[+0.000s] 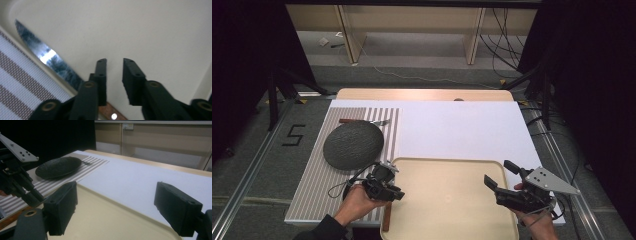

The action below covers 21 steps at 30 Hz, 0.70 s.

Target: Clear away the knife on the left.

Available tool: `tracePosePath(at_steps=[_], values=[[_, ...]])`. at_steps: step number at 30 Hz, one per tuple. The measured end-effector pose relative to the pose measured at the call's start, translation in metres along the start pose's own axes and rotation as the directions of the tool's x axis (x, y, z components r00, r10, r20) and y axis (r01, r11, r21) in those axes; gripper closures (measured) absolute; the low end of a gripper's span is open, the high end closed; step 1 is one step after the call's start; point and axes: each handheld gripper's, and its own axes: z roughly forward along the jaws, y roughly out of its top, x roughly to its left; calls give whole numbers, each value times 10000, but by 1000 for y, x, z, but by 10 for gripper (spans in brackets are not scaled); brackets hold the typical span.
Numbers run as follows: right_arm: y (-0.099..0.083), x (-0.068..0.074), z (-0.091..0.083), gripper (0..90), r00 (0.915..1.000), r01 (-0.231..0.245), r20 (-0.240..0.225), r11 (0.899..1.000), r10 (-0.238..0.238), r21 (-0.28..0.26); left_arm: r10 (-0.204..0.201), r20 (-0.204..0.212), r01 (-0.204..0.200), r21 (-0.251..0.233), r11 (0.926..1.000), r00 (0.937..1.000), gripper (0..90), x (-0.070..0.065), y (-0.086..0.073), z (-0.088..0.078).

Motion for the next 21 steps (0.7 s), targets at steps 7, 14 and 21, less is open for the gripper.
tracePosePath(at_steps=[7, 14, 21], values=[[0, 0, 0, 199, 10000, -6, 1, 10000, 6, -9, 45, 325, 12, -1730, 9849, 9995, 425, 0, 0, -9], [0, 0, 0, 199, 10000, -81, -12, 10000, 81, 12, 118, 798, 116, -2874, 9578, 9967, 344, -1, 0, -16], [0, 0, 0, 199, 10000, -71, -13, 10000, 71, 39, 447, 746, -117, -3949, 9187, 9962, 272, -2, -1, -25]])
